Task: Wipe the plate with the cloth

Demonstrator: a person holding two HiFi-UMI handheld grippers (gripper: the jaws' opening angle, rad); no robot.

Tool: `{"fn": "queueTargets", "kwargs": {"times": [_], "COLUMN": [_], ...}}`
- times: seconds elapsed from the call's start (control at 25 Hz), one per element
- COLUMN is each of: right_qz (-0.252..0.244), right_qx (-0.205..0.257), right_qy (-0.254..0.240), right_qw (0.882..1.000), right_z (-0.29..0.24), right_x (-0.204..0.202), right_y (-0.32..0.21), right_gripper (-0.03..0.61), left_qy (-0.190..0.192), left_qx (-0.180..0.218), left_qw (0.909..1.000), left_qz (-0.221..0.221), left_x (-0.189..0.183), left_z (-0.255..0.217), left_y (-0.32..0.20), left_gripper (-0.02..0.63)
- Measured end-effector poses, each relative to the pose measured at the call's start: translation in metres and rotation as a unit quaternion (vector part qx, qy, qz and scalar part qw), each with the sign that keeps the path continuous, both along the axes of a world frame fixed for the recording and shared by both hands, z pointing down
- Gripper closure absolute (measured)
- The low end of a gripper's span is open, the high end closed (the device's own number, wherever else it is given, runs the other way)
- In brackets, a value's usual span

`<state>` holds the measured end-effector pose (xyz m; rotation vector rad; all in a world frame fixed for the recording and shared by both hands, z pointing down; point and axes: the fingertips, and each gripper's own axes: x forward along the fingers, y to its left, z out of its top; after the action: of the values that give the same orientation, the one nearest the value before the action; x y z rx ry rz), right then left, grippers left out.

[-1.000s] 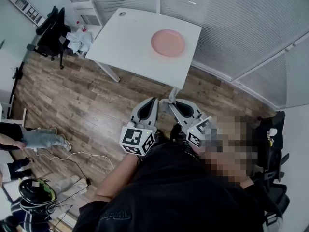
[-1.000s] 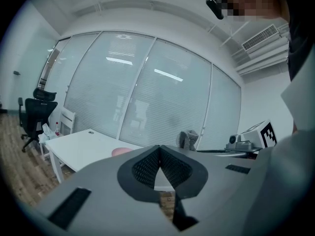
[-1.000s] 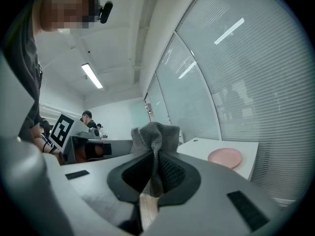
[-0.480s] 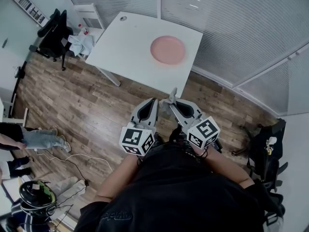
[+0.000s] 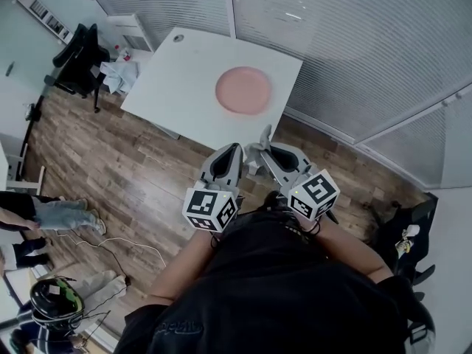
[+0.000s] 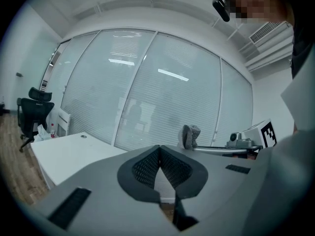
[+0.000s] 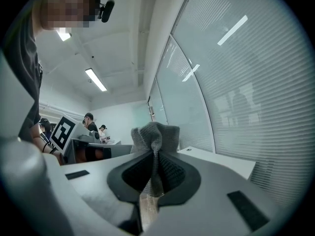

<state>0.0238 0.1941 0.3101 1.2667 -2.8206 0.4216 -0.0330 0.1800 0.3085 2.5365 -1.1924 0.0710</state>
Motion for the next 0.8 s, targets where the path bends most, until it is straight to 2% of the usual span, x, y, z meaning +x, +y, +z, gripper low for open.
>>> {"fn": "queueTargets", "kwargs": {"times": [0.24,0.48,0.8], "right_qz": [-0.002,-0.002,0.020], "right_qx": [-0.008,-0.018,-0.017], "right_qy": [-0.005,-0.010,-0.004], "right_qw": [1.000,1.000,1.000], "right_z": [0.007,0.013,0.010], "right_x": [0.042,0.051,0.065], "right_y": [-0.014,-0.033,-0.055], "right_gripper": [0.541,0.541,0.541], "left_qy": [0.005,0.001,0.002], "left_qx": [-0.001,-0.011,-0.005], "left_qw": [1.0000,0.9999,0.9996], "left_qz": [0.005,0.004,0.028], "left_x": [0.045,0.054,0.070], "left_z": [0.004,0.009,0.005], "left_y": [-0.011,-0.034,-0.061], "left_gripper": [0.597,0.597,0.597]}}
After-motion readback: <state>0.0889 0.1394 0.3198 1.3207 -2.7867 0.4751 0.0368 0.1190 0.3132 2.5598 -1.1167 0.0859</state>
